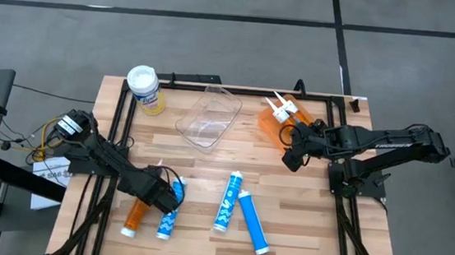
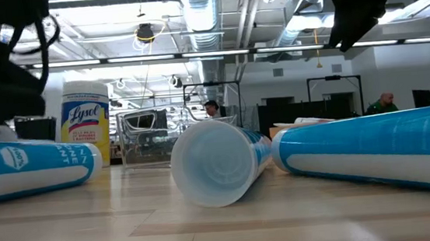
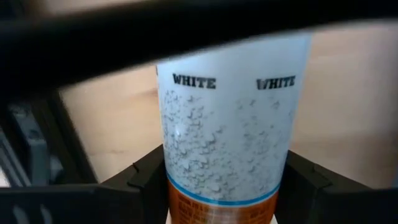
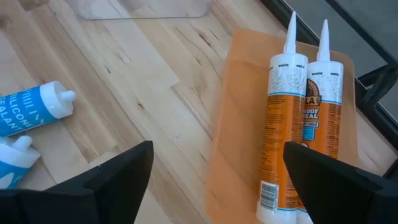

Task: Pick & place silicon tubes, Sealant and Lysol wipes
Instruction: Put the orange sealant into the orange bin

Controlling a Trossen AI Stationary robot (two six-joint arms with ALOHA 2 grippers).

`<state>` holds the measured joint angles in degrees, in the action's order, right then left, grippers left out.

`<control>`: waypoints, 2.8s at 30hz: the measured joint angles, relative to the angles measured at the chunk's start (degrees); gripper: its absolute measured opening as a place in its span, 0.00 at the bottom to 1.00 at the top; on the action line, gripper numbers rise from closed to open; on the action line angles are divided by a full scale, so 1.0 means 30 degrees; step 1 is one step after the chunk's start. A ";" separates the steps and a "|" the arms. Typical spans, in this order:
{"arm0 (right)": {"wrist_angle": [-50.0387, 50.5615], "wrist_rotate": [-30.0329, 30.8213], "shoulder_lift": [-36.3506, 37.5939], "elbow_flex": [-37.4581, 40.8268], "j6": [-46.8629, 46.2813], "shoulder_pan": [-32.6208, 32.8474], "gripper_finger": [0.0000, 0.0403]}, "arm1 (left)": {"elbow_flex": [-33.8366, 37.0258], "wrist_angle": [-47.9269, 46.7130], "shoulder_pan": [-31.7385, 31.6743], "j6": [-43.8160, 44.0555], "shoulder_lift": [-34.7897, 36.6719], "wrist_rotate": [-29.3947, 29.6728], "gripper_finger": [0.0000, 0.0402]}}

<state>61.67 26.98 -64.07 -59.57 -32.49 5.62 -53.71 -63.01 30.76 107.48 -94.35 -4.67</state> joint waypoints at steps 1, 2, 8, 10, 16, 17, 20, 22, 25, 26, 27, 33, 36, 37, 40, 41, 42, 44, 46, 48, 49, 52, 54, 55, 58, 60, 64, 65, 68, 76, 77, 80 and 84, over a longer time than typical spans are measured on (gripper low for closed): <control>0.0000 0.0000 0.0000 0.0000 0.0004 0.0000 0.87 | -0.0435 -0.0494 0.0000 0.0010 -0.0011 0.0000 0.49; 0.0003 0.0000 0.0000 0.0000 0.0015 0.0004 0.86 | -0.0890 -0.1381 0.0000 -0.0055 -0.0006 0.0040 0.49; -0.0011 -0.0992 0.0000 0.0000 0.0523 0.0004 0.86 | -0.4413 -0.4554 0.0013 -0.0245 0.0657 0.2144 0.49; -0.0345 -0.1690 0.0000 0.0000 0.0988 0.0004 0.86 | -0.5735 -0.5362 -0.0014 0.0151 0.1176 0.4024 0.49; -0.3538 -0.5437 0.0000 0.0000 0.3305 0.0004 0.84 | -0.9564 -0.5007 -0.0285 0.0825 0.2773 1.2384 0.49; -0.4375 -0.6187 0.0000 0.0000 0.3670 0.0004 0.84 | -1.0020 -0.4625 -0.0385 0.0417 0.2981 1.3866 0.49; -0.6990 -0.8322 0.0000 0.0000 0.4489 0.0004 0.83 | -1.1175 -0.3191 -0.0882 -0.1890 0.3242 1.7424 0.49; -0.8814 -0.9381 0.0000 0.0000 0.4831 0.0004 0.83 | -1.1685 -0.1370 -0.1364 -0.3894 0.3228 1.8890 0.49; -1.1035 -0.9963 0.0000 -0.0007 0.5154 0.0004 0.83 | -1.1773 0.1975 -0.2219 -0.7484 0.3232 1.9928 0.49; -1.1578 -0.9974 0.0000 -0.0007 0.5187 0.0004 0.83 | -1.1769 0.3160 -0.2538 -0.8734 0.3203 1.9936 0.49; -1.2027 -0.9974 0.0000 -0.0007 0.5202 0.0004 0.83 | -1.1769 0.4384 -0.2885 -0.9909 0.3140 1.9948 0.49; -1.2896 -1.0005 0.0000 -0.0007 0.5333 0.0004 0.82 | -1.1769 1.0982 -0.4706 -1.6292 0.2668 1.9778 0.49; -1.3177 -1.0010 0.0000 -0.0007 0.5340 0.0001 0.82 | -1.1769 1.2837 -0.5425 -1.8216 0.2387 1.8785 0.49; -1.3391 -1.0010 0.0000 -0.0007 0.5340 0.0004 0.82 | -1.1776 1.3450 -0.5639 -1.8562 0.2282 1.8385 0.49; -1.4548 -1.0010 0.0007 -0.0015 0.5340 -0.0003 0.82 | -1.1769 1.4358 -0.6231 -1.9444 0.1784 1.7713 0.49; -1.4841 -1.0010 0.0006 -0.0015 0.5340 -0.0003 0.82 | -1.1769 1.4884 -0.6369 -1.9595 0.1654 1.7242 0.49; -1.5148 -1.0003 0.0007 -0.0015 0.5344 -0.0029 0.82 | -1.1769 1.5130 -0.6519 -1.9678 0.1509 1.6787 0.49; -1.5786 -1.0010 0.0005 -0.0022 0.5348 -0.0156 0.82 | -1.1769 1.5800 -0.6767 -2.0050 0.1172 1.6578 0.49; -1.6076 -1.0011 0.0007 -0.0015 0.5347 -0.0380 0.82 | -1.1768 1.6434 -0.6950 -2.0246 0.0900 1.6062 0.49; -1.6192 -0.9996 0.0006 -0.0022 0.5340 -0.0688 0.82 | -1.1754 1.7108 -0.7063 -2.0546 0.0750 1.5726 0.49; -1.6200 -0.9996 0.0005 -0.0015 0.5340 -0.0874 0.82 | -1.1754 1.7430 -0.7134 -2.0546 0.0736 1.5420 0.49; -1.6326 -0.9994 0.0006 -0.0015 0.5333 -0.1281 0.82 | -1.1754 1.7988 -0.7167 -2.0793 0.0750 1.5453 0.49; -1.6366 -0.9996 0.0004 -0.0015 0.5333 -0.1539 0.82 | -1.1754 1.8390 -0.7169 -2.1213 0.0750 1.5455 0.49; -1.6411 -0.9996 0.0000 -0.0015 0.5333 -0.1634 0.82 | -1.1754 1.8648 -0.7169 -2.1474 0.0750 1.5448 0.49; -1.6865 -1.0003 0.0005 -0.0015 0.5333 -0.1833 0.82 | -1.1769 1.9013 -0.7277 -2.1542 0.0738 1.5312 0.49; -1.7112 -1.0003 0.0000 -0.0015 0.5333 -0.1835 0.82 | -1.1776 1.9100 -0.7381 -2.1529 0.0540 1.5183 0.49; -1.7151 -1.0003 0.0000 -0.0015 0.5326 -0.1832 0.82 | -1.1745 2.0027 -0.7526 -2.1539 0.0180 1.4593 0.49; -1.7150 -1.0003 0.0000 -0.0015 0.5327 -0.1832 0.82 | -1.1747 2.0132 -0.7530 -2.1544 0.0175 1.4489 0.49; -1.7136 -1.0003 0.0000 -0.0015 0.5311 -0.1852 0.82 | -1.1747 2.0321 -0.7540 -2.1550 0.0175 1.4253 0.49; -1.8080 -1.0106 -0.0370 -0.0022 0.5251 -0.2029 0.82 | -1.1747 2.1288 -0.7620 -2.1981 0.0175 1.3984 0.49; -1.8189 -1.0132 -0.0526 -0.0017 0.5135 -0.2021 0.82 | -1.1747 2.1304 -0.7649 -2.1981 0.0175 1.3941 0.49; -1.8823 -1.0237 -0.1197 -0.0036 0.5113 -0.2021 0.82 | -1.1747 2.1509 -0.7672 -2.2149 0.0175 1.3931 0.49; -1.9431 -1.0870 -0.2040 -0.0029 0.5100 -0.2021 0.82 | -1.1747 2.1480 -0.7664 -2.2291 0.0168 1.3903 0.49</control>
<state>3.38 -5.63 -70.19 -59.66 -17.19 -0.45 -88.95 1.43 7.77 40.61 -93.84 37.04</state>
